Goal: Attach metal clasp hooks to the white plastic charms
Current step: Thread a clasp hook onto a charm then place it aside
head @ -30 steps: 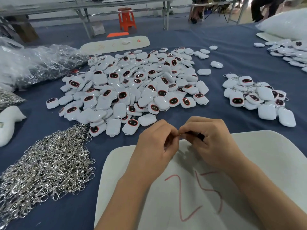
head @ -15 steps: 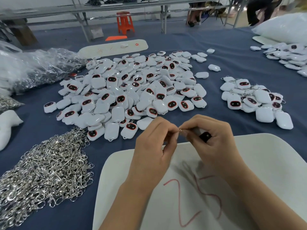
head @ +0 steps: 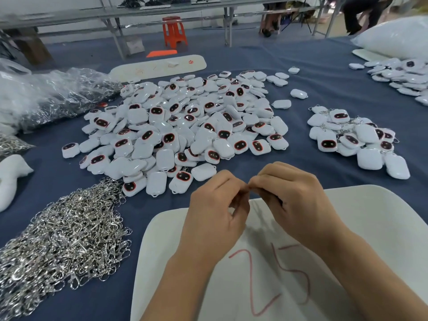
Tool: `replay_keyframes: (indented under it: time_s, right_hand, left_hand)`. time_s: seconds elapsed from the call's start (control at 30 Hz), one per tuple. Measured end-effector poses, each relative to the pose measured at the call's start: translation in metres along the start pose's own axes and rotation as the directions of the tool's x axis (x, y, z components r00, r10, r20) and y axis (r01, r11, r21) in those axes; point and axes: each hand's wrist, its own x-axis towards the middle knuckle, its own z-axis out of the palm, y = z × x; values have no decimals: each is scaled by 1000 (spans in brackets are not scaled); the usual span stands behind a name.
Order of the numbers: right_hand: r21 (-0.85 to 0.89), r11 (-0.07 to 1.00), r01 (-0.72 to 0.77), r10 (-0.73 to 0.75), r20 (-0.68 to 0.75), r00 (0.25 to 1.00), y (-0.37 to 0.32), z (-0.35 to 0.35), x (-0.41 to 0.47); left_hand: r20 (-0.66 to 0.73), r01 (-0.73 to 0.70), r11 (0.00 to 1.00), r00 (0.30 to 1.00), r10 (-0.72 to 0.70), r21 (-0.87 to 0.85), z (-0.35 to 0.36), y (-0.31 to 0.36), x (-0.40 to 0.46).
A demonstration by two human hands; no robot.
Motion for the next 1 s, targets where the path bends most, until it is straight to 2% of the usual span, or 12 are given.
replay_keyframes:
  time_s: [0.07,0.13,0.2,0.47,0.57,0.83,0.93,1.0]
  right_hand:
    - [159,981,-112,118,-28,993,0,2,-2]
    - [328,914,-237,257,-19,966,0,3,-2]
    - [402,863,-308,328,18,944,0,4,-2]
    - [545,714,-440,450,125,884,-2,4,-3]
    - [603,675,-426,452,118,884,-5,5,-3]
    - [590,735,-335,416,-2,909,-8,2,-3]
    - [413,868,-277,312,-19,950,-5,-1,-1]
    - [316,915,-250,267,-10,964,-3,-2,-1]
  left_hand:
    - [-44,-3,999,999,1,-40,1,-1,1]
    - [-67,-10,997,998,5,-70,0,-1,2]
    - [-70,-13,995,998,6,-96,-1,-2,3]
    - [-144,-43,993,989,26,-113,-1,4,4]
    - [-180,-44,989,984,18,-142,0,6,4]
    - [-153,-35,986,988,9,-164,-1,6,4]
    - [-112,-32,990,994,16,-137,-3,3,4]
    - [-89,-33,991,996,22,-128,-4,2,4]
